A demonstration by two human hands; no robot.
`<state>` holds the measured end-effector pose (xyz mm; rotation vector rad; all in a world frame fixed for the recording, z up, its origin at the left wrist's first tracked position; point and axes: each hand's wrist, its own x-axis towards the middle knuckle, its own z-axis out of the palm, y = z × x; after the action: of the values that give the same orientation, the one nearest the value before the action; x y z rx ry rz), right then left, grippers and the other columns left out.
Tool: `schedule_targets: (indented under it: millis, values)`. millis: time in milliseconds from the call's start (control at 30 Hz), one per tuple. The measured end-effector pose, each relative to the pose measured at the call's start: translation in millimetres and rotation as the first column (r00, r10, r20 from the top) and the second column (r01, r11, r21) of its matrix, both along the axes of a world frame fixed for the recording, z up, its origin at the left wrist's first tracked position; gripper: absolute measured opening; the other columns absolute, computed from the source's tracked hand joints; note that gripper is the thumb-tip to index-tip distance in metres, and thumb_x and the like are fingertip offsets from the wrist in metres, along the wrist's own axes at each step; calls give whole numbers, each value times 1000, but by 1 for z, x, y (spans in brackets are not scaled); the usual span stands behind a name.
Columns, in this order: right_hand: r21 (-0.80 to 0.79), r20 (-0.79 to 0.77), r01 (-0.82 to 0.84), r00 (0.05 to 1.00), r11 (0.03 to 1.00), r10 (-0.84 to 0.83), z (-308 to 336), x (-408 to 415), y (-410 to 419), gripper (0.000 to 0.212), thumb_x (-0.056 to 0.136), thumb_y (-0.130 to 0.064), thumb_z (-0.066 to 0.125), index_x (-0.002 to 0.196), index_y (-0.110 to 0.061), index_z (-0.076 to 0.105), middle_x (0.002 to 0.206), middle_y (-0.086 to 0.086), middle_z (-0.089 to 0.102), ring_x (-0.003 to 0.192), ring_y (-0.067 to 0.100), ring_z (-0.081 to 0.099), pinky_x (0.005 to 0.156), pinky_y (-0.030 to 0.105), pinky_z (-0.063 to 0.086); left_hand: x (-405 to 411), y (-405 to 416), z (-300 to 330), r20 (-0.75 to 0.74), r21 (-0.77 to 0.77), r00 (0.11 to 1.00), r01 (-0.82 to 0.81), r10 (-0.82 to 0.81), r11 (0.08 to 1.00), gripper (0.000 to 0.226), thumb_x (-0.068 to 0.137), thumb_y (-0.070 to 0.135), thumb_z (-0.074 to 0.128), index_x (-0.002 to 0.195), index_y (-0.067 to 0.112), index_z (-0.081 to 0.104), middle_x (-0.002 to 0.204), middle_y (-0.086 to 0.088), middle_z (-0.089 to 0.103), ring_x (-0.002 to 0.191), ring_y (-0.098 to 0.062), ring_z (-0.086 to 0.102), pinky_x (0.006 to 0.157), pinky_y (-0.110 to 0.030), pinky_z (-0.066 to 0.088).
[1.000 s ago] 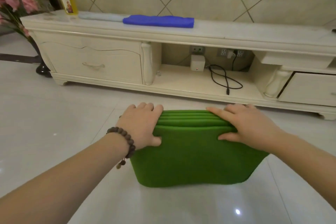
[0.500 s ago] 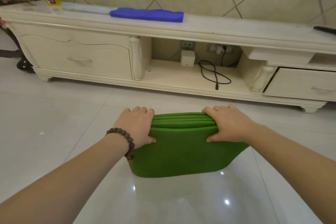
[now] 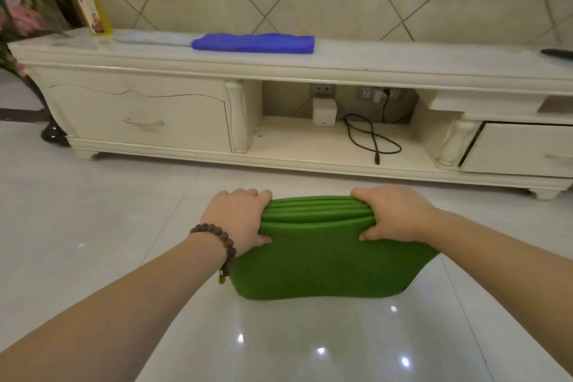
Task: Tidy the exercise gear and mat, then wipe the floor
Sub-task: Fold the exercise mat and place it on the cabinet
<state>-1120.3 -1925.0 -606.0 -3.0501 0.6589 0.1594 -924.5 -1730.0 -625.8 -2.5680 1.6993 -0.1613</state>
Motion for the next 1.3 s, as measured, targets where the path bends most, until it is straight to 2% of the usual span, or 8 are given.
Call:
schedule_targets:
  millis: [167,333,667,767,867,1000,1133,1300]
  values:
    - [-340,219,-19,971,940,99,-14,-15,-1,55,72,-46,73,117,-27,49,100,-6,60,86,20,60,65,30,45,-10,6,-25,252,-241,968,69,-6,968,58,69,40,80,114,19,51,101,-2,57,93,-26,52,80,-39,42]
    - [-364,275,25,958,931,82,-89,-41,10,84,43,-20,92,118,-13,55,109,12,67,96,33,66,80,50,55,-32,17,-83,272,-359,961,139,-39,923,69,56,16,85,115,12,49,98,-9,60,86,-32,51,79,-45,42]
    - [-216,-33,12,999,976,-20,-185,-93,60,84,33,-15,90,112,-10,64,94,18,65,82,36,66,71,49,57,-84,58,-152,95,246,959,238,-268,939,48,70,15,71,107,3,43,112,-29,61,105,-50,61,87,-52,53]
    - [-145,-233,19,971,989,-53,-199,-96,79,86,54,-18,87,132,-10,52,121,27,56,114,42,55,90,57,49,-93,65,-165,0,457,951,274,-308,846,50,97,29,46,135,1,31,143,-30,34,133,-52,34,105,-53,37]
    - [-49,-405,19,914,999,-37,-219,-103,99,73,91,-16,54,150,-12,12,153,23,17,143,40,12,115,55,17,-96,69,-172,-119,482,948,316,-297,817,57,97,51,36,136,9,36,139,-20,39,130,-41,38,102,-47,37]
    - [2,-339,80,938,997,-75,-211,-101,102,63,92,-51,37,144,-17,22,145,16,30,138,33,23,113,48,22,-74,56,-187,-152,155,976,179,-155,972,57,93,53,32,135,17,46,145,-19,37,137,-36,29,109,-48,28]
    - [-16,-272,120,955,993,-120,-201,-85,96,64,90,-65,16,134,-24,38,127,9,46,120,31,40,108,50,27,-44,32,-201,-174,212,975,-99,137,972,79,91,67,21,153,25,-5,160,-12,-14,146,-34,-13,117,-57,3]
    - [23,-98,190,977,981,-187,-194,-44,77,65,91,-62,16,140,-25,36,136,8,44,132,29,32,114,60,11,-44,28,-228,-390,201,850,-295,353,934,82,88,72,21,150,34,-16,157,-3,-27,144,-43,-1,113,-55,26]
